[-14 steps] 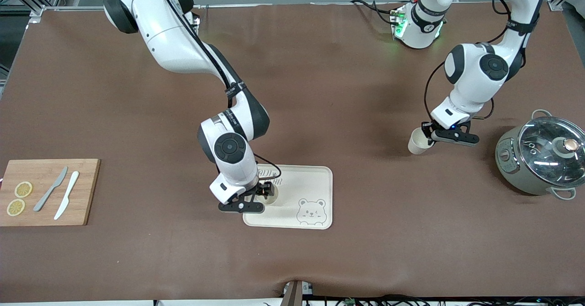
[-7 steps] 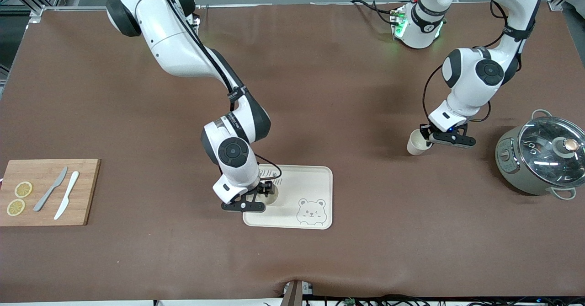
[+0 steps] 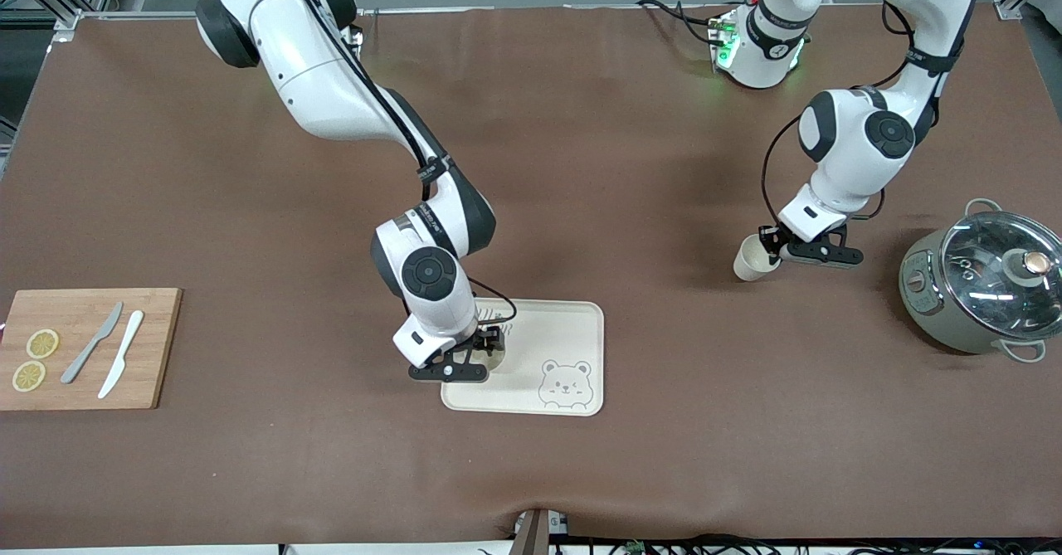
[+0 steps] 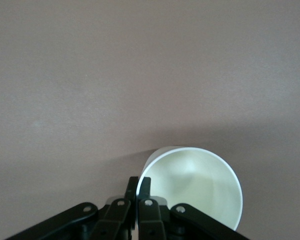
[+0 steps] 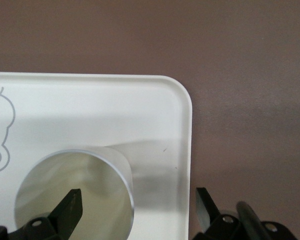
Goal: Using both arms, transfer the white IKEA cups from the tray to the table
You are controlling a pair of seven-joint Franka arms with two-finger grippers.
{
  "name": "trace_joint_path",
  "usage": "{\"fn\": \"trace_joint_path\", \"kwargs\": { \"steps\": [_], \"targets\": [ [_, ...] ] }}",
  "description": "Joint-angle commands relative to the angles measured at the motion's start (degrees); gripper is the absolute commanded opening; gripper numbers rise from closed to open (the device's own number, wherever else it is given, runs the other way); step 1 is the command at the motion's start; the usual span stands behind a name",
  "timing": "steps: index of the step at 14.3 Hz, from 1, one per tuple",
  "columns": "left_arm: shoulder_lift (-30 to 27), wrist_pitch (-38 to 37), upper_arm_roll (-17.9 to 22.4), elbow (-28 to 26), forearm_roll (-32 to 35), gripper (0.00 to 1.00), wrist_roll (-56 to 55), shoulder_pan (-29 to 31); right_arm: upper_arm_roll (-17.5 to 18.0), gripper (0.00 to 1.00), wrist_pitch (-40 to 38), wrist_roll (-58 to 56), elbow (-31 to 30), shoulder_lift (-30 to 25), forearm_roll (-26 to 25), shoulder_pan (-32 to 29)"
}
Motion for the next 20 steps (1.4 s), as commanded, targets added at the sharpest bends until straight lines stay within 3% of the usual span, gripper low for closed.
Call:
{"fn": "trace_joint_path", "kwargs": {
  "steps": [1, 4, 6, 7, 8, 10, 12, 15, 20],
  "targets": [
    [1.0, -0.2, -0.8, 0.8, -1.7, 0.00, 1.6, 0.6, 0.1, 1.00, 0.7, 0.2, -0.1, 0.1, 0.6, 0.2],
    [1.4, -0.2, -0.9, 0.9, -1.8, 0.00, 1.6, 0.5, 0.2, 1.00, 1.9, 0.1, -0.1, 0.2, 0.7, 0.2],
    [1.4, -0.2, -0.9, 0.8, -1.8, 0.00, 1.6, 0.4, 0.7, 0.63, 1.9, 0.2, 0.0, 0.2, 0.7, 0.0],
    [1.4, -0.2, -0.9, 0.8, -1.8, 0.39, 1.9, 0.4, 0.7, 0.57, 1.9, 0.2, 0.0, 0.2, 0.8, 0.0],
    [1.4, -0.1, -0.9, 0.8, -1.8, 0.84, 2.1, 0.2, 0.7, 0.53, 1.9, 0.1, 0.0, 0.2, 0.8, 0.0],
    [1.4, -0.1, -0.9, 0.8, -1.8, 0.86, 2.1, 0.0, 0.7, 0.38, 2.1, 0.2, 0.0, 0.2, 0.8, 0.0],
    [1.6, -0.1, -0.9, 0.8, -1.8, 1.00, 2.2, 0.0, 0.7, 0.24, 2.2, 0.2, 0.0, 0.2, 0.8, 0.0],
    [2.2, 0.4, -0.9, 0.9, -1.8, 1.00, 2.2, -0.1, 0.7, 0.02, 2.3, 0.1, 0.0, 0.2, 0.8, 0.1],
    [2.3, 0.6, -0.8, 0.9, -1.8, 1.00, 2.1, -0.1, 0.7, 0.01, 2.3, 0.2, 0.0, 0.2, 0.8, 0.0]
  ]
}}
